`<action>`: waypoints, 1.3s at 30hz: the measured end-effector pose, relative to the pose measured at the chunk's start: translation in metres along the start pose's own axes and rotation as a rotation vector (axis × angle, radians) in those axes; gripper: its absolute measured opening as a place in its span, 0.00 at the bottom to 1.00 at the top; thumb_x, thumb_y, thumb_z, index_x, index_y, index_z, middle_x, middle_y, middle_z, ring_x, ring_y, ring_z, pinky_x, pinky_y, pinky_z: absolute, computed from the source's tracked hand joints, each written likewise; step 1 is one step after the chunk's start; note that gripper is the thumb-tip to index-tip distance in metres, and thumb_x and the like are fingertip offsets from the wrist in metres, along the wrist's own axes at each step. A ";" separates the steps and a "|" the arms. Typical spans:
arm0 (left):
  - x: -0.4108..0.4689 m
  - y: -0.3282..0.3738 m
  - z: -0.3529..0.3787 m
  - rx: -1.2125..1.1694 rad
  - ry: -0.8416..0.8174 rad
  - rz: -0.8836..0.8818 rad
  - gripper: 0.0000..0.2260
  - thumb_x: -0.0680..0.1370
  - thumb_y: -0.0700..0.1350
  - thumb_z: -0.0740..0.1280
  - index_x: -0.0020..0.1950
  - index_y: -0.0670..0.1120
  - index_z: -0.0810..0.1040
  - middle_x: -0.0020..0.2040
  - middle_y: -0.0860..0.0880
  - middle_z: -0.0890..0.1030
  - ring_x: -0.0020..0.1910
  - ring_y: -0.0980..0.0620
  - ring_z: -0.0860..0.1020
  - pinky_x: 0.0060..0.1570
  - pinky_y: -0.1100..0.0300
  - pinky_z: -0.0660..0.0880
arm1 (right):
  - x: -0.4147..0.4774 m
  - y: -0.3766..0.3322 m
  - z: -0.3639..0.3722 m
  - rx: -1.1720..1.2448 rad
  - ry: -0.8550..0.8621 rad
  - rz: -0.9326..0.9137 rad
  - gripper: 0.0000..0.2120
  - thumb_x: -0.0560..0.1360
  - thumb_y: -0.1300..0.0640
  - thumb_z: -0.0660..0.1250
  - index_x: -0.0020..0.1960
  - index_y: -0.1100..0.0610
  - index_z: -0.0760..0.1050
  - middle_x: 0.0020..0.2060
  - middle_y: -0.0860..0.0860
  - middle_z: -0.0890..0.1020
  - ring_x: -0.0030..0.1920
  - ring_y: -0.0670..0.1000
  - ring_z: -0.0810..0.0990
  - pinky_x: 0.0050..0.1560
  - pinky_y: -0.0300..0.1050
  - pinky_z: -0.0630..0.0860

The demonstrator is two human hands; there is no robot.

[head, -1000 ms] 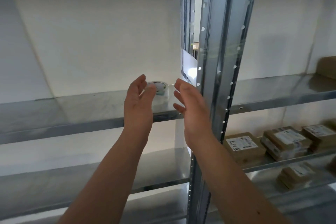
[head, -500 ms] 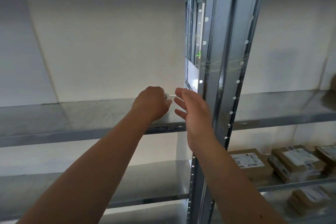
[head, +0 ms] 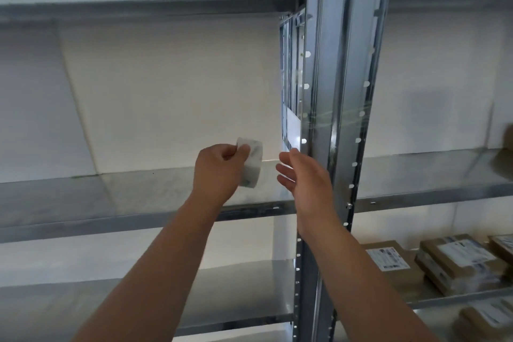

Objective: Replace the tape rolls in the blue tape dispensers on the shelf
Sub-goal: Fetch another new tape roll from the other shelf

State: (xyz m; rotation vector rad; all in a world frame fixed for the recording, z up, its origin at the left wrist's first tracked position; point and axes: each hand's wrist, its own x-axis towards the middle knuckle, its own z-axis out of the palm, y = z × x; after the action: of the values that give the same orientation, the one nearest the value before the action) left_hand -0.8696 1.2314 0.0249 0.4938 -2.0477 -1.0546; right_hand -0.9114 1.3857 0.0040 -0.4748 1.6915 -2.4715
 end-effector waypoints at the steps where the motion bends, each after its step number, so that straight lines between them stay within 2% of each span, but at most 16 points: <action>1: -0.007 0.003 -0.004 -0.168 0.013 -0.058 0.14 0.80 0.54 0.70 0.38 0.48 0.84 0.35 0.54 0.83 0.34 0.56 0.79 0.33 0.64 0.74 | 0.003 -0.002 0.002 0.019 -0.023 0.015 0.13 0.83 0.47 0.64 0.51 0.53 0.85 0.52 0.50 0.88 0.56 0.50 0.87 0.65 0.54 0.80; 3: -0.022 0.007 -0.009 -0.425 -0.037 -0.134 0.13 0.80 0.53 0.71 0.44 0.46 0.88 0.39 0.50 0.87 0.39 0.50 0.84 0.39 0.59 0.81 | 0.006 -0.007 0.008 0.053 -0.126 0.066 0.18 0.83 0.45 0.63 0.51 0.54 0.86 0.50 0.53 0.90 0.53 0.53 0.88 0.63 0.55 0.81; 5: -0.033 0.010 -0.009 -0.515 -0.068 -0.161 0.11 0.81 0.52 0.71 0.44 0.51 0.90 0.43 0.49 0.89 0.43 0.49 0.88 0.44 0.57 0.84 | 0.007 -0.010 0.015 0.032 -0.215 0.131 0.23 0.80 0.39 0.61 0.55 0.55 0.86 0.52 0.55 0.89 0.55 0.55 0.88 0.64 0.57 0.81; 7: -0.038 0.011 -0.009 -0.559 -0.070 -0.196 0.11 0.81 0.51 0.71 0.43 0.53 0.90 0.44 0.50 0.90 0.43 0.51 0.88 0.44 0.58 0.85 | 0.007 -0.009 0.020 0.005 -0.257 0.188 0.29 0.79 0.34 0.60 0.62 0.56 0.83 0.56 0.56 0.88 0.57 0.56 0.87 0.65 0.57 0.80; 10: -0.040 0.008 -0.016 -0.645 -0.076 -0.270 0.12 0.81 0.50 0.70 0.50 0.44 0.89 0.47 0.44 0.90 0.47 0.44 0.88 0.45 0.54 0.85 | 0.005 -0.008 0.021 0.069 -0.322 0.234 0.31 0.82 0.34 0.56 0.63 0.58 0.82 0.54 0.54 0.89 0.56 0.54 0.88 0.61 0.52 0.81; 12: -0.040 0.004 -0.023 -0.676 -0.081 -0.304 0.15 0.81 0.51 0.70 0.54 0.40 0.87 0.51 0.40 0.89 0.52 0.39 0.87 0.49 0.50 0.84 | 0.004 -0.005 0.023 0.090 -0.329 0.252 0.30 0.82 0.35 0.56 0.62 0.58 0.83 0.54 0.54 0.89 0.55 0.53 0.88 0.59 0.51 0.82; 16: -0.042 -0.001 -0.036 -0.691 -0.041 -0.353 0.19 0.80 0.55 0.70 0.55 0.39 0.87 0.52 0.37 0.88 0.54 0.34 0.86 0.58 0.40 0.82 | 0.006 0.001 0.038 0.086 -0.361 0.271 0.29 0.83 0.36 0.56 0.60 0.58 0.83 0.52 0.54 0.90 0.53 0.52 0.89 0.55 0.50 0.82; 22: -0.045 -0.025 -0.091 -0.655 0.152 -0.440 0.18 0.81 0.56 0.68 0.55 0.41 0.86 0.51 0.41 0.89 0.50 0.40 0.88 0.57 0.42 0.83 | -0.010 0.015 0.090 0.112 -0.512 0.350 0.27 0.83 0.36 0.58 0.55 0.56 0.85 0.50 0.52 0.90 0.51 0.51 0.89 0.51 0.47 0.83; 26: -0.069 -0.055 -0.148 -0.627 0.233 -0.380 0.17 0.80 0.55 0.68 0.50 0.44 0.90 0.51 0.40 0.89 0.50 0.41 0.88 0.49 0.49 0.85 | -0.039 0.034 0.138 0.154 -0.655 0.434 0.26 0.84 0.39 0.58 0.55 0.58 0.84 0.49 0.53 0.90 0.49 0.51 0.89 0.45 0.42 0.84; 28: -0.087 -0.066 -0.177 -0.594 0.328 -0.393 0.16 0.80 0.55 0.69 0.48 0.45 0.90 0.49 0.40 0.89 0.49 0.41 0.88 0.47 0.50 0.85 | -0.058 0.045 0.163 0.169 -0.728 0.487 0.26 0.84 0.40 0.58 0.56 0.61 0.84 0.50 0.55 0.90 0.50 0.52 0.89 0.46 0.42 0.84; 31: -0.116 -0.080 -0.223 -0.559 0.494 -0.445 0.16 0.81 0.51 0.67 0.48 0.41 0.89 0.49 0.37 0.89 0.47 0.40 0.88 0.51 0.45 0.84 | -0.093 0.060 0.201 0.165 -0.853 0.544 0.26 0.85 0.42 0.57 0.58 0.61 0.83 0.52 0.56 0.89 0.52 0.52 0.89 0.50 0.44 0.85; 34: -0.149 -0.088 -0.270 -0.520 0.634 -0.468 0.17 0.84 0.48 0.64 0.49 0.40 0.89 0.48 0.38 0.89 0.44 0.42 0.87 0.44 0.50 0.85 | -0.135 0.069 0.240 0.175 -0.985 0.574 0.25 0.85 0.43 0.57 0.61 0.61 0.83 0.54 0.56 0.89 0.54 0.53 0.88 0.55 0.47 0.84; 36: -0.170 -0.088 -0.300 -0.513 0.712 -0.469 0.17 0.84 0.48 0.64 0.53 0.38 0.87 0.49 0.38 0.88 0.44 0.42 0.86 0.43 0.51 0.83 | -0.164 0.074 0.265 0.193 -1.053 0.606 0.24 0.85 0.44 0.57 0.59 0.61 0.83 0.52 0.57 0.89 0.52 0.53 0.89 0.52 0.46 0.85; 39: -0.198 -0.090 -0.346 -0.499 0.830 -0.456 0.16 0.84 0.47 0.64 0.55 0.36 0.86 0.50 0.36 0.85 0.44 0.41 0.84 0.46 0.49 0.80 | -0.207 0.076 0.303 0.208 -1.159 0.627 0.23 0.85 0.44 0.58 0.55 0.60 0.84 0.49 0.57 0.90 0.50 0.53 0.89 0.50 0.46 0.85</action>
State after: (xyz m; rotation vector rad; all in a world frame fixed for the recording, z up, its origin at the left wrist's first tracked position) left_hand -0.4768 1.1250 -0.0120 0.9573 -0.9235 -1.2804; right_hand -0.6271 1.1424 -0.0060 -0.9132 0.8723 -1.3787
